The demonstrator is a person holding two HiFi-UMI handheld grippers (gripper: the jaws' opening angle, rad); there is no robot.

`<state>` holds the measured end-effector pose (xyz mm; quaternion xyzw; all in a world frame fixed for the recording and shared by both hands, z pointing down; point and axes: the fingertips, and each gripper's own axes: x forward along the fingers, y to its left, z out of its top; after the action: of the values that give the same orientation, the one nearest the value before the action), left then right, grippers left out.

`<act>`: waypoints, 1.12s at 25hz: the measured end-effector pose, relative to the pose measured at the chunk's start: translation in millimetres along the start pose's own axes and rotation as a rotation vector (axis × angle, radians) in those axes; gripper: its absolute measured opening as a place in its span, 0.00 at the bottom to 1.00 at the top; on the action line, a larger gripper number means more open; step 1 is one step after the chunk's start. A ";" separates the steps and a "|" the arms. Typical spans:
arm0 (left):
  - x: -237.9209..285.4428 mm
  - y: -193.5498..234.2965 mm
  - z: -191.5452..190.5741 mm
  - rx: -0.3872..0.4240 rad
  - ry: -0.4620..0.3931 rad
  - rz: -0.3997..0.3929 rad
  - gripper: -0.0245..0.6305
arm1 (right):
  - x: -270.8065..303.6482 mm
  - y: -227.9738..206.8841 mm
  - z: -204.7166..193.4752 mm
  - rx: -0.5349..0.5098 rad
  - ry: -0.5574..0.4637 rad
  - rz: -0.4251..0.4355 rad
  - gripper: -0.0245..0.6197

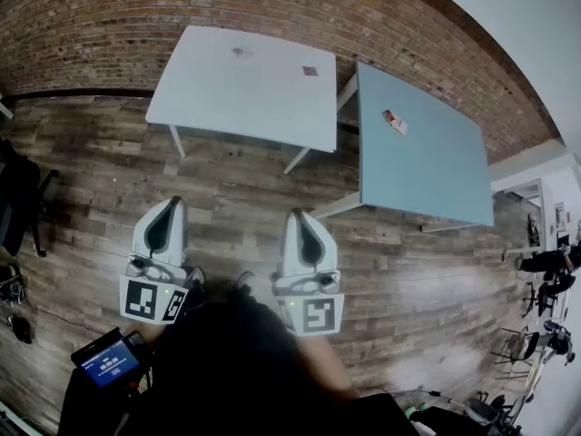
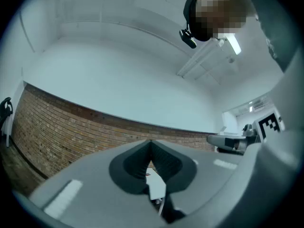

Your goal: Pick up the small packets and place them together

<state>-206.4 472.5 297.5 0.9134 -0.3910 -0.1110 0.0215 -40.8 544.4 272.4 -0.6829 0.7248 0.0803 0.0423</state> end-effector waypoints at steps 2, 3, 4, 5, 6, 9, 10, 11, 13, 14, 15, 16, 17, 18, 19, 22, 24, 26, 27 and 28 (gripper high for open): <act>0.4 -1.6 -0.3 0.003 0.002 0.000 0.04 | 0.4 0.5 -2.0 -0.010 0.008 0.003 0.04; 0.5 -2.3 -0.7 0.005 0.004 -0.001 0.04 | 0.5 0.7 -3.0 -0.012 0.012 0.004 0.04; 0.5 -2.7 -1.2 0.006 0.007 0.000 0.04 | 0.6 0.8 -4.1 -0.011 0.014 0.005 0.04; 0.5 -2.8 -1.6 0.008 0.008 0.002 0.04 | 0.4 0.6 -5.1 -0.006 0.016 0.005 0.04; 0.5 -2.8 -1.8 0.009 0.008 0.004 0.04 | 0.0 -0.1 -5.8 0.004 0.017 0.002 0.04; -0.4 -3.9 -3.4 0.005 0.009 0.010 0.04 | -2.8 -5.7 -8.2 0.042 0.021 -0.017 0.04; -1.2 -4.6 -4.2 0.005 0.011 0.013 0.04 | -3.8 -7.5 -10.3 0.048 0.029 -0.019 0.04; -2.1 -5.6 -4.8 0.006 0.012 0.017 0.04 | -5.1 -9.3 -13.1 0.054 0.039 -0.018 0.04; -3.9 -8.2 -6.1 0.009 0.016 0.025 0.04 | -9.1 -14.1 -19.5 0.059 0.059 -0.015 0.04; -4.4 -9.4 -7.3 0.010 0.021 0.030 0.04 | -10.9 -16.8 -22.5 0.056 0.067 -0.014 0.04; -4.4 -10.1 -8.7 0.011 0.025 0.034 0.04 | -11.3 -18.8 -24.6 0.055 0.072 -0.012 0.04; -4.0 -10.4 -10.1 0.013 0.027 0.038 0.04 | -10.8 -20.2 -26.3 0.055 0.073 -0.010 0.04; -3.7 -10.2 -11.2 0.018 0.027 0.044 0.04 | -10.2 -21.2 -28.4 0.055 0.075 -0.007 0.04; -3.6 -9.8 -12.1 0.024 0.027 0.051 0.04 | -9.5 -21.5 -30.7 0.055 0.077 -0.004 0.04; -3.7 -9.2 -12.8 0.031 0.025 0.060 0.04 | -8.4 -21.1 -32.4 0.056 0.078 0.001 0.04; -2.1 -8.8 -14.9 0.042 0.018 0.078 0.04 | -4.9 -22.1 -36.6 0.041 0.084 0.014 0.04; 0.8 -11.5 -15.8 0.057 0.003 0.074 0.04 | -3.1 -24.8 -36.6 0.020 0.075 0.014 0.04; 7.8 -14.8 -19.5 0.068 -0.004 0.062 0.04 | 0.2 -28.8 -37.2 -0.004 0.063 0.008 0.04; 13.2 -15.0 -23.9 0.069 0.004 0.058 0.04 | 2.9 -31.3 -38.5 -0.011 0.059 0.003 0.04; 19.4 -13.9 -29.3 0.068 0.014 0.056 0.04 | 6.0 -34.1 -40.5 -0.016 0.055 -0.003 0.04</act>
<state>-177.1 466.8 320.7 0.9031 -0.4198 -0.0903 -0.0039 -5.2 529.5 309.2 -0.6862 0.7241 0.0670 0.0170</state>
